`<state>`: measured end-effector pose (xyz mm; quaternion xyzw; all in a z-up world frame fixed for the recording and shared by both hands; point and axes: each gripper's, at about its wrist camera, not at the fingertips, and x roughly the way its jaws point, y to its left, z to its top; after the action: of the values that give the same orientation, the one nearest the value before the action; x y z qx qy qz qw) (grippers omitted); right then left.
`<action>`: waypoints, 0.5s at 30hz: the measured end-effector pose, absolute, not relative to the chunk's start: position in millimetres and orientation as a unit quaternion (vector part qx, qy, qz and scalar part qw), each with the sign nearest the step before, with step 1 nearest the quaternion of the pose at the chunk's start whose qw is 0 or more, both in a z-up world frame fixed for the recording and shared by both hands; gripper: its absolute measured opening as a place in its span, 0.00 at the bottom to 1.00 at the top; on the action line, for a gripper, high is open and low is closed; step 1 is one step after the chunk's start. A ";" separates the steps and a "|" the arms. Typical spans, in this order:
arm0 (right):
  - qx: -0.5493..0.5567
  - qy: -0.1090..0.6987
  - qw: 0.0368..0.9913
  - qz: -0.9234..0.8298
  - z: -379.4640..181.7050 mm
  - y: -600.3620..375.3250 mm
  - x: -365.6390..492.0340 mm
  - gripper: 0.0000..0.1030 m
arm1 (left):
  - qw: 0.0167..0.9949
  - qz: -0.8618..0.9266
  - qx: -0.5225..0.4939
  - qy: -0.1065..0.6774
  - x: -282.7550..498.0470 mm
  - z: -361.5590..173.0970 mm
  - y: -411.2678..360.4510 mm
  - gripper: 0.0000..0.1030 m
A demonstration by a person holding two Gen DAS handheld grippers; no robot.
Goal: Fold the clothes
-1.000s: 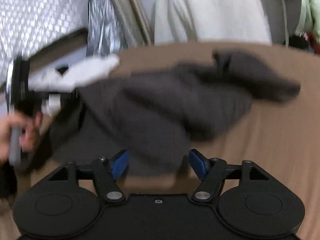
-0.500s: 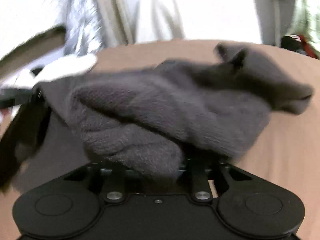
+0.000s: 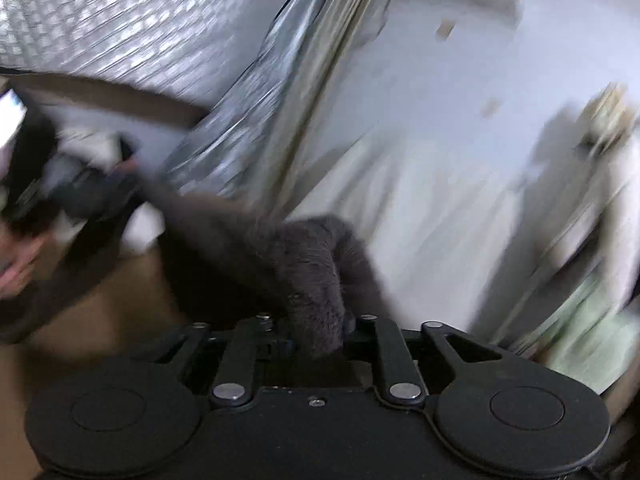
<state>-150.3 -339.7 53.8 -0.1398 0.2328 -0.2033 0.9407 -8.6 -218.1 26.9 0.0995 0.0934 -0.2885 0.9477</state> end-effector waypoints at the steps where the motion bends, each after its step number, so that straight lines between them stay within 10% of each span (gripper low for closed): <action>1: -0.121 0.254 0.944 -0.174 27.8 -339.1 -152.0 0.38 | 0.948 -0.277 0.108 0.110 1.6 16.3 -216.6 0.09; 3: -0.080 0.313 0.934 -0.152 -21.9 -338.7 -149.3 0.52 | 0.950 -0.244 0.130 0.143 24.3 -8.8 -217.0 0.09; 9: -0.036 0.472 0.861 -0.187 -118.9 -350.2 -151.3 0.53 | 0.936 -0.200 0.130 0.259 70.1 -45.0 -207.2 0.08; 15: 0.107 0.411 0.879 -0.215 -96.6 -405.8 -165.4 0.58 | 0.942 -0.188 0.115 0.251 67.4 -42.5 -196.5 0.09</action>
<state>-165.4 -405.8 -96.6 0.1068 0.4111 -0.2150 0.8794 67.4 -196.5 -42.5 0.1153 0.2512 -0.1880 0.9425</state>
